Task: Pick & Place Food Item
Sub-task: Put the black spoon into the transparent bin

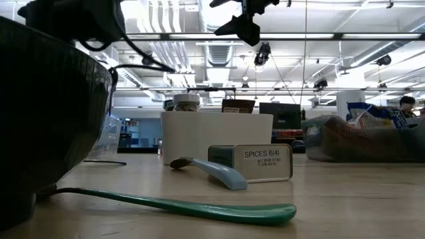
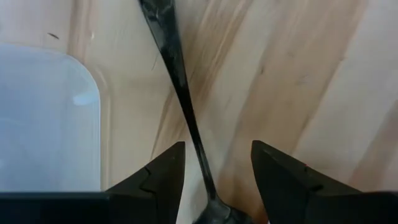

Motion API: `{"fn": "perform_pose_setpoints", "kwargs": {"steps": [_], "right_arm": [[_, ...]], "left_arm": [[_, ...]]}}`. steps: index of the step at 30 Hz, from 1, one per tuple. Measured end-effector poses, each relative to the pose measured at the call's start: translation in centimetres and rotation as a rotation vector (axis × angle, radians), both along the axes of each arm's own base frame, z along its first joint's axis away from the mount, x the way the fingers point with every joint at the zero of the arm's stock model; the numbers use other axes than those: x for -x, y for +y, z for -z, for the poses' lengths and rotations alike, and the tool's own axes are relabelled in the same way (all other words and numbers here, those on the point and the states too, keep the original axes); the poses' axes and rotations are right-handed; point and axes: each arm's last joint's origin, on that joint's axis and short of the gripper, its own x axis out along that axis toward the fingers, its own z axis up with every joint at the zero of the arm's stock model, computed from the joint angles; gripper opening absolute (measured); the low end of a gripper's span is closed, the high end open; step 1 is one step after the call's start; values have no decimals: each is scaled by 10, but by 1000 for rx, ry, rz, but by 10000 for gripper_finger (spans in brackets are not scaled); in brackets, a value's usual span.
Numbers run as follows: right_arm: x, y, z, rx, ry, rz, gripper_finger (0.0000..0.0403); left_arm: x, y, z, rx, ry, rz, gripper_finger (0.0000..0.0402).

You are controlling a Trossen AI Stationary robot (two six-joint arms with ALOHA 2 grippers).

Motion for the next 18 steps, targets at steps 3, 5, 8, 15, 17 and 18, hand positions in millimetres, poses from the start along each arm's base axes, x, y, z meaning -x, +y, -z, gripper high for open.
{"fn": "perform_pose_setpoints", "kwargs": {"steps": [3,5,8,15,17,18], "right_arm": [[1,0,1,-2,13,0,277],[1,0,1,-2,15,0,277],[1,0,1,-2,15,0,277],[1,0,1,-3,18,0,277],[1,0,1,-3,18,0,277],[1,0,1,-4,18,1,277]], "left_arm": [[-1,1,7,-14,32,-3,179],[-2,0,10,-23,47,1,166],[-3,0,13,-30,63,8,138],[-3,1,15,-42,71,16,78],[-2,1,15,-42,71,23,61],[-2,1,15,-42,72,24,51]]}}
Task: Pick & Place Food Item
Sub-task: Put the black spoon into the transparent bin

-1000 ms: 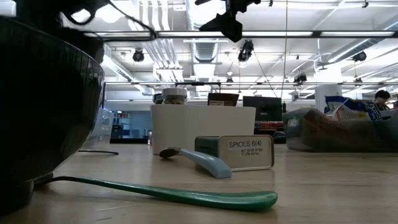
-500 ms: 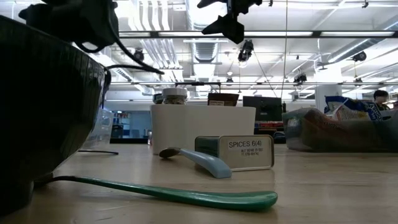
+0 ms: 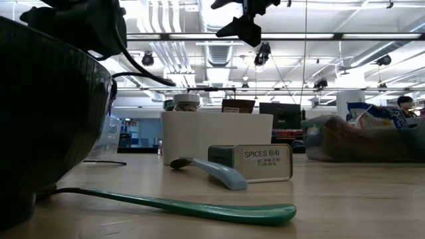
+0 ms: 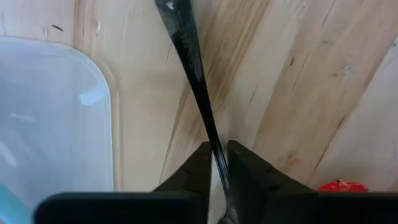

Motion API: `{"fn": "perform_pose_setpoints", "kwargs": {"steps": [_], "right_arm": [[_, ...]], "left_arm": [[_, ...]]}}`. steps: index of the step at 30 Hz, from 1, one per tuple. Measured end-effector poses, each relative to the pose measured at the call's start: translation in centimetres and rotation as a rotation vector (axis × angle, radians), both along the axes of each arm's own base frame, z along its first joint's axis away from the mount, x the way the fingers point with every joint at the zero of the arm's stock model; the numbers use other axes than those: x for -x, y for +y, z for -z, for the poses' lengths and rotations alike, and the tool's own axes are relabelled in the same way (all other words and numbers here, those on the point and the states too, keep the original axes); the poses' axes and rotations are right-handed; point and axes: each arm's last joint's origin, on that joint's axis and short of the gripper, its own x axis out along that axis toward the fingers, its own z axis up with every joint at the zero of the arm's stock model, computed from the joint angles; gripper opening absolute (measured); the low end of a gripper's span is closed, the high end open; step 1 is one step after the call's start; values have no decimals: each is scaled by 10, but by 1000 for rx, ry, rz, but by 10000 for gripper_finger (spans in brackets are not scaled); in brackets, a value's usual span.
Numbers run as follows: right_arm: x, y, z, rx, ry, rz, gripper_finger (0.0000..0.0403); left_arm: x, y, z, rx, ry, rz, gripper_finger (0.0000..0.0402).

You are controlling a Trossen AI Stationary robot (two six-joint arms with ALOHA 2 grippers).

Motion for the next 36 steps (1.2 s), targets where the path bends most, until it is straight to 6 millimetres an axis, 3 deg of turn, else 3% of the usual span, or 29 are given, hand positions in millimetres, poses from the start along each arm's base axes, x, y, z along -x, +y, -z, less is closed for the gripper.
{"fn": "perform_pose_setpoints", "kwargs": {"steps": [4,14,20,36], "right_arm": [[0,1,0,-2,0,-1,277],[0,12,2,2,19,-38,276],[0,20,2,9,29,-68,277],[0,22,0,-8,12,-60,277]], "left_arm": [[0,0,0,4,1,2,9],[-2,-3,-7,102,-10,-27,2],[-5,-4,-34,152,-145,-56,1],[12,6,-91,134,-493,-240,0]]}}
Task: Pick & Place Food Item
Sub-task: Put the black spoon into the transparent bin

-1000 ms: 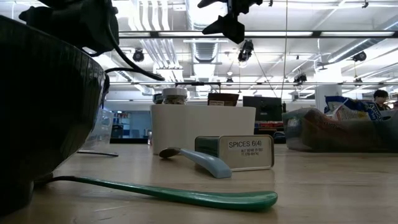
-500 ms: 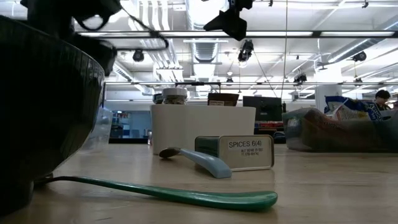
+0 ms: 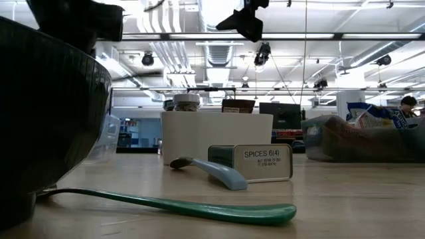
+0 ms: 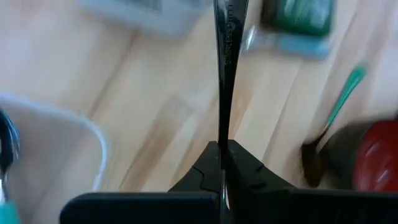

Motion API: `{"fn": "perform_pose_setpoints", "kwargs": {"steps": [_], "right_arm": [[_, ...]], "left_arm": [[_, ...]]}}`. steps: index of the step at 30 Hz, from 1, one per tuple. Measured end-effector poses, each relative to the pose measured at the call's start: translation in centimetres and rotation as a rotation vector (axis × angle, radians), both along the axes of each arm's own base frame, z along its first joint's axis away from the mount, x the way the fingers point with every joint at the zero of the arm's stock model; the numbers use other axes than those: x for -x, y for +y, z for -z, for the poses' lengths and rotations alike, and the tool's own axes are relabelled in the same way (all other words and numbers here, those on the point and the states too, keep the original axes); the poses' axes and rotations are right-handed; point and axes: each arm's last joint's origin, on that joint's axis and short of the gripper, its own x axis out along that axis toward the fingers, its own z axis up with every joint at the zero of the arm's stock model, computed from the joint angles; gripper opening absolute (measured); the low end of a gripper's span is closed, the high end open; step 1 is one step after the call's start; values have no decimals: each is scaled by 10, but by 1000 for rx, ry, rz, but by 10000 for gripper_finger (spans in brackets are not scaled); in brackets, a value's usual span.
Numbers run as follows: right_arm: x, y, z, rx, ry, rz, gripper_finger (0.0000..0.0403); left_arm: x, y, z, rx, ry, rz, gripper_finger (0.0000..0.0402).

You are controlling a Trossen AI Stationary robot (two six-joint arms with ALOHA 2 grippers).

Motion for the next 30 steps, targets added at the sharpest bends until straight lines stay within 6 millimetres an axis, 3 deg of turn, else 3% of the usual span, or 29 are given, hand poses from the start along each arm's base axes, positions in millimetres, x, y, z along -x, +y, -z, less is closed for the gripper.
{"fn": "perform_pose_setpoints", "kwargs": {"steps": [10,18,30], "right_arm": [[0,1,-15,21,-82,-7,277],[0,1,-15,21,-84,-4,277],[-1,1,-14,19,-82,-2,277]], "left_arm": [[-4,10,-39,6,-400,-187,0],[-9,10,-46,50,-479,-220,0],[8,17,-66,130,-593,-410,0]]}}
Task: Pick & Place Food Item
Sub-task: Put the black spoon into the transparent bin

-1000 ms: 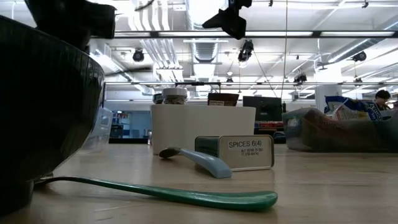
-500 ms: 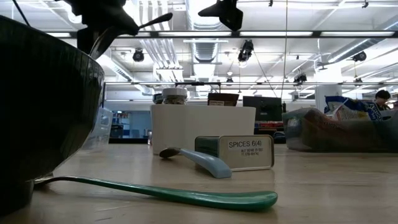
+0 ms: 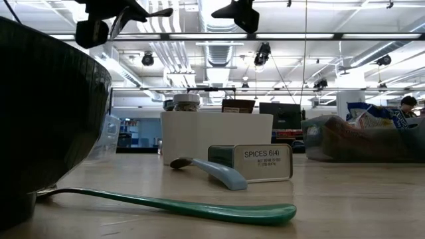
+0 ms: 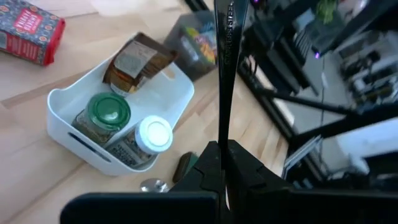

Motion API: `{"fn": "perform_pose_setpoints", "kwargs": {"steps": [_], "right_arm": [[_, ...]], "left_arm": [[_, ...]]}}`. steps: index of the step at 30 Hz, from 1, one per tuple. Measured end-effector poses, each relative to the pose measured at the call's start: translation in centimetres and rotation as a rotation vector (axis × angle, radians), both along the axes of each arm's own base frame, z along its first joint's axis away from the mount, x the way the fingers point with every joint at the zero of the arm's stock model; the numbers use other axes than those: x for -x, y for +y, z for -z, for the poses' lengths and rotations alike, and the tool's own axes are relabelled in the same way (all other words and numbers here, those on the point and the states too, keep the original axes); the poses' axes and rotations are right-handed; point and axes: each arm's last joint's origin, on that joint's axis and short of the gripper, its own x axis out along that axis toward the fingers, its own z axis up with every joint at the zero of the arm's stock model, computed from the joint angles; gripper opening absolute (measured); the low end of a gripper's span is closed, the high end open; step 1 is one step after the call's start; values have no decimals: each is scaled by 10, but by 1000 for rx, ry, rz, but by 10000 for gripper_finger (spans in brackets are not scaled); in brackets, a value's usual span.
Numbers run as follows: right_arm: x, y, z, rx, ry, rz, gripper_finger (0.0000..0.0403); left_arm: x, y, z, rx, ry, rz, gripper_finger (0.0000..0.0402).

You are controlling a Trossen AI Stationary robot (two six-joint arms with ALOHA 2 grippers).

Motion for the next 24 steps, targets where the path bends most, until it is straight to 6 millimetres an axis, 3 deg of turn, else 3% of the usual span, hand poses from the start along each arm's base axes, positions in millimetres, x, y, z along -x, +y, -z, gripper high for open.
{"fn": "perform_pose_setpoints", "kwargs": {"steps": [16,24], "right_arm": [[0,0,1,1,3,2,277],[0,0,1,1,3,2,277]], "left_arm": [[8,5,-15,23,-112,-99,0],[11,6,-12,28,-84,-138,0]]}}
